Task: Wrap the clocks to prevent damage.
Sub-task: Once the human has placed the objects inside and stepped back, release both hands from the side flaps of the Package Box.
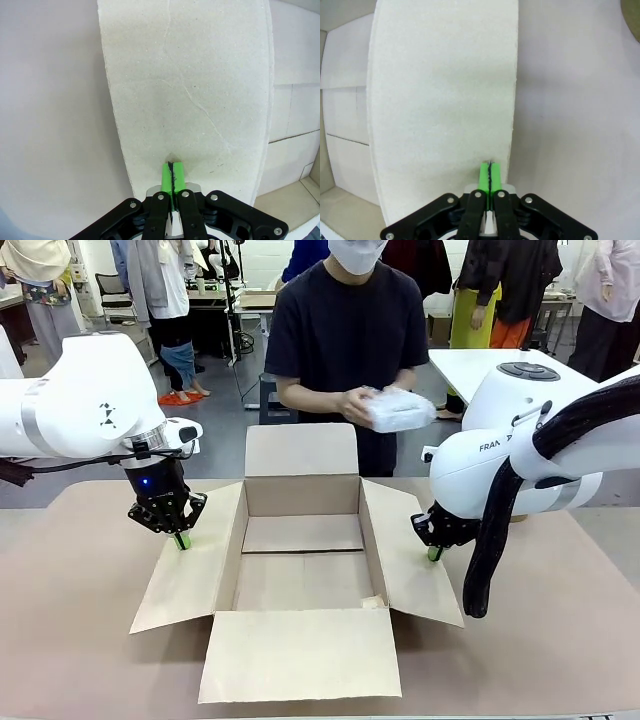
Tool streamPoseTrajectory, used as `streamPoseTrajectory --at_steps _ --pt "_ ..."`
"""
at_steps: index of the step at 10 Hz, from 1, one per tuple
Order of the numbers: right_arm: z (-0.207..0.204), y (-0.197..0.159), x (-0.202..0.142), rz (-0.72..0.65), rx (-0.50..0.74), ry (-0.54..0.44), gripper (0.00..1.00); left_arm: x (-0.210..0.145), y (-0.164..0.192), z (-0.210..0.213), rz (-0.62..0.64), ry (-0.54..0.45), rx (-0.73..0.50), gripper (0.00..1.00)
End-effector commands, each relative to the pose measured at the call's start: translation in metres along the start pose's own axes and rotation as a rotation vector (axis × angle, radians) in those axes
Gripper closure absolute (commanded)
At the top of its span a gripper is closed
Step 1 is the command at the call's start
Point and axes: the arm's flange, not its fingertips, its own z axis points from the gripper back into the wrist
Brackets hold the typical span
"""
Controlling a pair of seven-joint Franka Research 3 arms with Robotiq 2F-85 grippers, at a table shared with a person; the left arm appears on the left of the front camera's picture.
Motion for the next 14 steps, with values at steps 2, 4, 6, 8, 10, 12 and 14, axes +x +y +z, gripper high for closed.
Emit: streamPoseTrajectory --at_steps 2,4,6,8,10,12,14 --pt "0.0008 -0.0002 -0.0007 -0.001 -0.001 0.005 0.99 -0.0003 -0.0008 0.001 0.007 0.003 0.022 1.0" --pt "0.0008 -0.0002 -0.0007 -0.001 -0.001 0.005 0.99 -0.0003 -0.0008 0.001 0.007 0.003 0.022 1.0" --pt "0.0008 -0.0002 -0.0007 -0.001 -0.001 0.005 0.99 -0.0003 -0.0008 0.001 0.007 0.003 0.022 1.0" --pt "0.0008 -0.0002 -0.0007 -0.001 -0.001 0.005 0.99 -0.0003 -0.0008 0.001 0.007 0.003 0.022 1.0" --pt "0.0008 -0.0002 -0.0007 -0.001 -0.001 0.005 0.99 -0.0003 -0.0008 0.001 0.007 0.003 0.022 1.0" --pt "0.0008 -0.0002 -0.0007 -0.001 -0.001 0.005 0.99 -0.0003 -0.0008 0.001 0.007 0.003 0.022 1.0" --pt "0.0008 -0.0002 -0.0007 -0.001 -0.001 0.005 0.99 -0.0003 -0.0008 0.001 0.007 0.003 0.022 1.0"
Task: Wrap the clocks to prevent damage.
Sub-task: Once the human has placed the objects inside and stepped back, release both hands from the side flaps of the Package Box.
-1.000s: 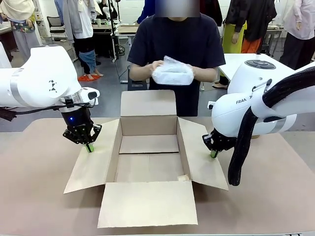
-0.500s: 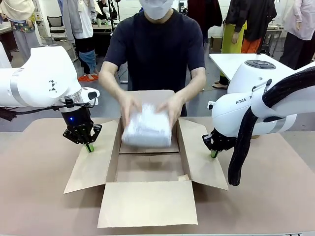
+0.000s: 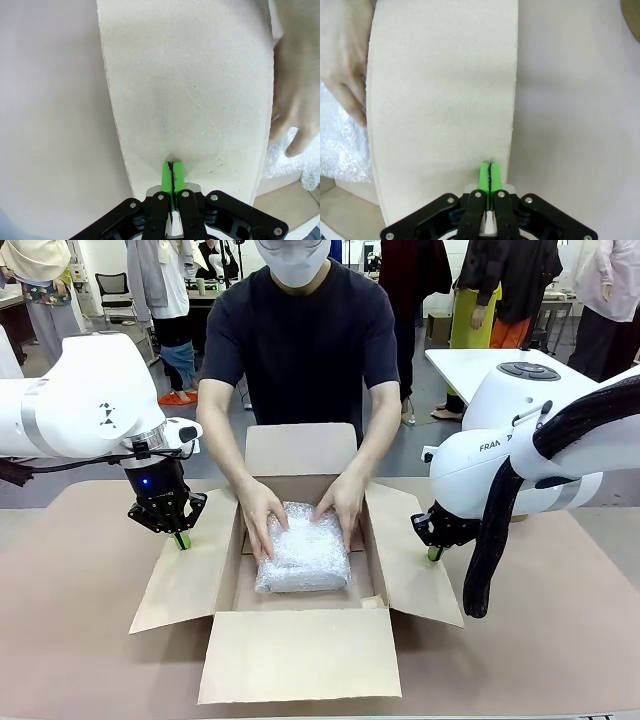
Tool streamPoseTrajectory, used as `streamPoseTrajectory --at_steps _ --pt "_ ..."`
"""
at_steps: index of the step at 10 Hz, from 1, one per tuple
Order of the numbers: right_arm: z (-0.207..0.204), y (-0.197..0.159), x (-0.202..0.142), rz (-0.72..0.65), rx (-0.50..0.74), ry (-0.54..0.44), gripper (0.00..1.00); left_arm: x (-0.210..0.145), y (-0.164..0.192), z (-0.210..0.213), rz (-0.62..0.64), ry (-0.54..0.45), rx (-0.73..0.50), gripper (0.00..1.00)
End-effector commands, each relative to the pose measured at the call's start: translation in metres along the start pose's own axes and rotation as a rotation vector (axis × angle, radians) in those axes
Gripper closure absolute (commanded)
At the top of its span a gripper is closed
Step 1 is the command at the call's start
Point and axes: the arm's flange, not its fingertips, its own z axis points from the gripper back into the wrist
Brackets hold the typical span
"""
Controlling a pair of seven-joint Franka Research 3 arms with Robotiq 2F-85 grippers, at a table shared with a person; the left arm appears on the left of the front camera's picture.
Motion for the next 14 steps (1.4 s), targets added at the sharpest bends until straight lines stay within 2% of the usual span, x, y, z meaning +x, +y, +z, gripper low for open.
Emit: streamPoseTrajectory --at_steps 1,9,10,11,12,14 --pt "0.001 0.0 -0.001 -0.001 -0.001 0.005 0.99 0.0 -0.001 0.001 0.007 0.002 0.022 1.0" --pt "0.0 0.0 0.0 0.0 0.0 0.0 0.99 0.0 0.0 0.0 0.0 0.0 0.0 1.0" --pt "0.03 -0.007 0.002 0.144 0.055 -0.142 0.99 -0.004 0.001 0.034 -0.201 -0.074 -0.052 1.0" --pt "0.066 -0.012 0.006 0.289 0.089 -0.185 0.99 -0.003 0.003 0.072 -0.364 -0.103 -0.079 1.0" --pt "0.099 -0.019 0.008 0.437 0.087 -0.217 0.99 -0.007 0.006 0.104 -0.514 -0.077 -0.108 1.0" --pt "0.136 -0.039 0.006 0.701 0.031 -0.157 0.99 -0.008 0.017 0.141 -0.833 0.038 -0.052 1.0"
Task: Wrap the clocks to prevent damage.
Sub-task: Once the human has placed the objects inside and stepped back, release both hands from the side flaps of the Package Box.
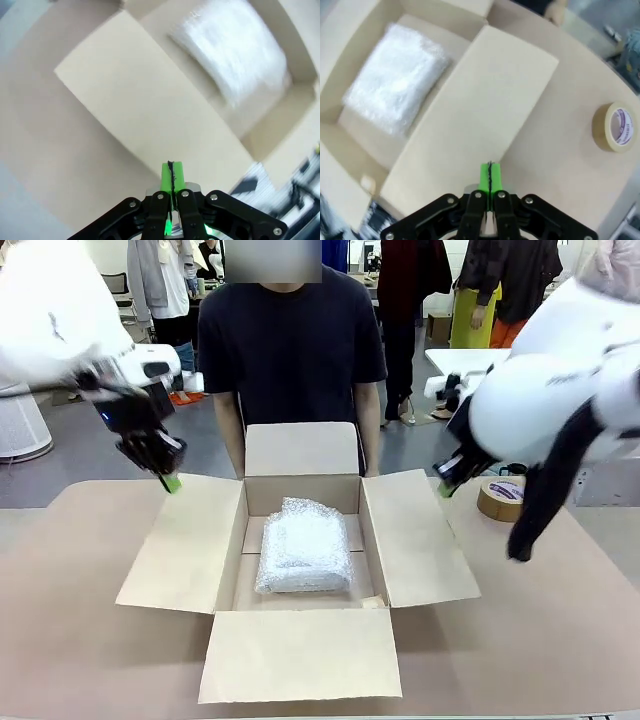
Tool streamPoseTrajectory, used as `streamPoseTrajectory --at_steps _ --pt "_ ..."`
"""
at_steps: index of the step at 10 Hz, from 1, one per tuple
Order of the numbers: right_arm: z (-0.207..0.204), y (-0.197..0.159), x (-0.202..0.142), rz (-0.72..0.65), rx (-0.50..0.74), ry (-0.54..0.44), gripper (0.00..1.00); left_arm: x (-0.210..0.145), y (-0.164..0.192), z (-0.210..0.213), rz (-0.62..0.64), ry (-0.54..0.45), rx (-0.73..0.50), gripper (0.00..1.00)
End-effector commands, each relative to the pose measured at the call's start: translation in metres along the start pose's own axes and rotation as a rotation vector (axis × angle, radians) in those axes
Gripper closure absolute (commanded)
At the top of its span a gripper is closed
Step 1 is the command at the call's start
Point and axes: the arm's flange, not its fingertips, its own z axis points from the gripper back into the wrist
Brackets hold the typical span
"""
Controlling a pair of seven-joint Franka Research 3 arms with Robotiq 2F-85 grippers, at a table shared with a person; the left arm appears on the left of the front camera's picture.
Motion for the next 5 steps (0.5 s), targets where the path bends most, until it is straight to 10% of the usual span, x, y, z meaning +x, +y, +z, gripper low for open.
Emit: streamPoseTrajectory --at_steps 1,5 --pt "0.025 -0.024 -0.017 0.214 0.049 0.066 0.99 -0.012 0.016 0.021 -0.277 0.127 -0.036 1.0" --pt "0.053 -0.04 -0.039 0.362 0.031 0.112 0.99 -0.046 0.007 0.05 -0.662 0.161 0.149 1.0"
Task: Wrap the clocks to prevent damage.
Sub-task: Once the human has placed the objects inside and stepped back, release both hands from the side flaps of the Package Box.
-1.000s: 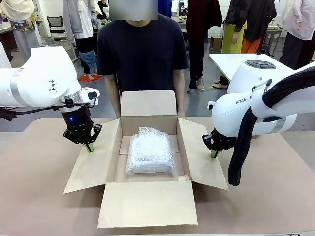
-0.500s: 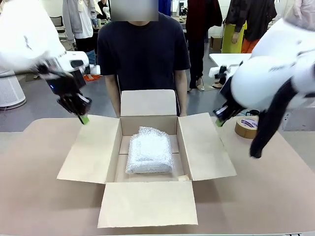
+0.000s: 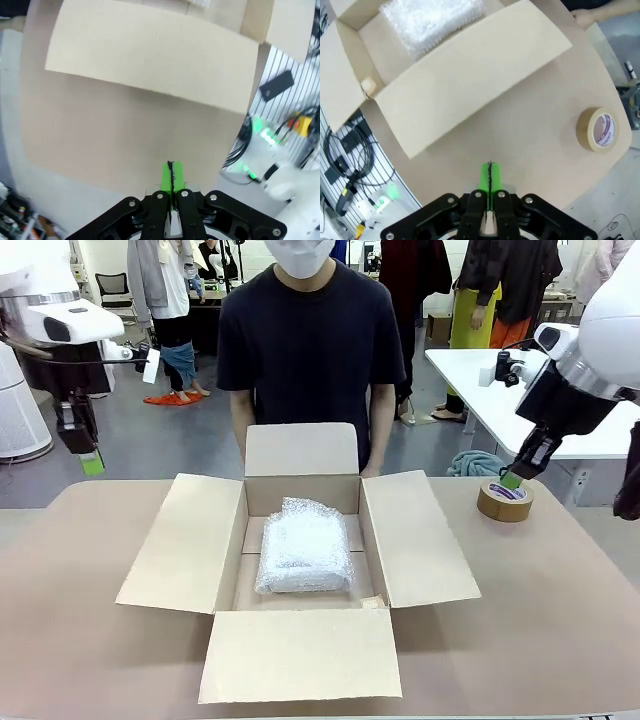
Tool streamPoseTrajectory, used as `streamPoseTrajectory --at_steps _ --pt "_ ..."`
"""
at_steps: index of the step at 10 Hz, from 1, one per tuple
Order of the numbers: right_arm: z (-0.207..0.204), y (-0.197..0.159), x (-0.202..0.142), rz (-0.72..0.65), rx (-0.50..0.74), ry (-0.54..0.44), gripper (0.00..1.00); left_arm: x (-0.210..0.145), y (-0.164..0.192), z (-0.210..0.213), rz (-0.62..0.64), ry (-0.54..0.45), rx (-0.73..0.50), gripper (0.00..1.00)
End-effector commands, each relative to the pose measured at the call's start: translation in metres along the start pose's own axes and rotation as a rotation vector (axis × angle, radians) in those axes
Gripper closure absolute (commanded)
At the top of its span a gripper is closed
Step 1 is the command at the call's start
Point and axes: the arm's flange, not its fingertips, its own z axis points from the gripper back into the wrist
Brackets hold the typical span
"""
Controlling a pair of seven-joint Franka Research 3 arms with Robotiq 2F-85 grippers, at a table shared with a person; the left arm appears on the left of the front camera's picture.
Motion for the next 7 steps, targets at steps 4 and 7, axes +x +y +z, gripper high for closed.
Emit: streamPoseTrajectory --at_steps 4,7 --pt "0.0 0.0 0.0 -0.004 0.003 -0.002 0.99 -0.012 0.007 -0.002 -0.241 -0.009 0.003 1.0" --pt "0.004 -0.01 -0.016 0.223 0.137 0.01 0.99 -0.031 0.021 -0.005 -0.466 0.048 0.01 1.0"
